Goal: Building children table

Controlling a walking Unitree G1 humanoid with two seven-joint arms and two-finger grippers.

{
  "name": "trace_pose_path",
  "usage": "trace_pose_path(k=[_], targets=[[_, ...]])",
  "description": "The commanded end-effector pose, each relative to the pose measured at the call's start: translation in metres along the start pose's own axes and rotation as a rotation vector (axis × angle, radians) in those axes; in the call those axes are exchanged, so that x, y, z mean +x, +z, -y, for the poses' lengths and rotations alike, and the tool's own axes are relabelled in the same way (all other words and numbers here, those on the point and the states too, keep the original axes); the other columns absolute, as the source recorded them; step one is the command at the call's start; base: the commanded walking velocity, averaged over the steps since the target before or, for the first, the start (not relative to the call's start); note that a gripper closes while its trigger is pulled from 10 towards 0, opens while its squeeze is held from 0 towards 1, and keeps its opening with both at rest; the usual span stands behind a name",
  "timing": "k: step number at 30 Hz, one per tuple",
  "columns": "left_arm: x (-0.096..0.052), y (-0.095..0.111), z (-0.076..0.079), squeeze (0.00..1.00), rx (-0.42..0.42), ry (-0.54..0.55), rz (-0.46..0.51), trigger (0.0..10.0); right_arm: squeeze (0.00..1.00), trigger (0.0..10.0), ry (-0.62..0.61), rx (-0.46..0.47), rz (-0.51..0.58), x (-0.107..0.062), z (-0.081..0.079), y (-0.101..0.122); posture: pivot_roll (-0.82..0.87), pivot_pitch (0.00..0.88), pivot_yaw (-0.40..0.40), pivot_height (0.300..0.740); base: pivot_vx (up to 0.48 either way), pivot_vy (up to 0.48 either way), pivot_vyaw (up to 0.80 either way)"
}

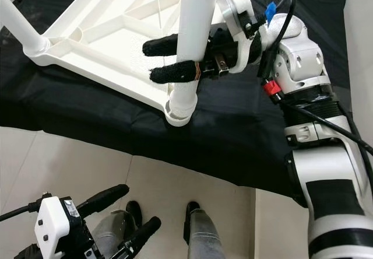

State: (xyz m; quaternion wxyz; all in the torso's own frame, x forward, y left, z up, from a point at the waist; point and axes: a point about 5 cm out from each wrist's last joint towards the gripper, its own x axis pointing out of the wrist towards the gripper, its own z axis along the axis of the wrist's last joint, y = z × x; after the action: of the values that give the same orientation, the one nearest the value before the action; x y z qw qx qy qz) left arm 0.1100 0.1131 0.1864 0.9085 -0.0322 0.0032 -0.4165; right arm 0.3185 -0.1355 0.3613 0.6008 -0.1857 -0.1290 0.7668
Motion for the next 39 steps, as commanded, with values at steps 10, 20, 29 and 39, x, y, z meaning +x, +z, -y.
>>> trace_pose_path(k=[10, 20, 29, 39], targets=[[0.000, 0.001, 0.001, 0.00, -0.002, -0.014, -0.011, 10.0, 0.00, 10.0, 0.069, 0.052, -0.021, 0.009, -0.007, -0.019, 0.03, 0.424, -0.010, 0.740, 0.000, 0.000, 0.00], [0.001, 0.002, 0.001, 0.00, 0.003, -0.012, -0.006, 10.0, 0.00, 10.0, 0.042, 0.063, -0.064, 0.009, -0.003, -0.033, 0.04, 0.426, -0.014, 0.740, 0.000, 0.000, 0.00], [0.001, 0.002, 0.002, 0.00, 0.001, -0.012, -0.003, 10.0, 0.00, 10.0, 0.020, 0.069, -0.083, 0.004, 0.000, -0.035, 0.03, 0.430, -0.019, 0.740, 0.000, 0.000, 0.00], [0.002, 0.002, 0.002, 0.00, 0.000, -0.013, -0.002, 10.0, 0.00, 10.0, 0.035, 0.084, -0.095, 0.006, -0.002, -0.039, 0.03, 0.430, -0.021, 0.740, 0.000, 0.000, 0.00]])
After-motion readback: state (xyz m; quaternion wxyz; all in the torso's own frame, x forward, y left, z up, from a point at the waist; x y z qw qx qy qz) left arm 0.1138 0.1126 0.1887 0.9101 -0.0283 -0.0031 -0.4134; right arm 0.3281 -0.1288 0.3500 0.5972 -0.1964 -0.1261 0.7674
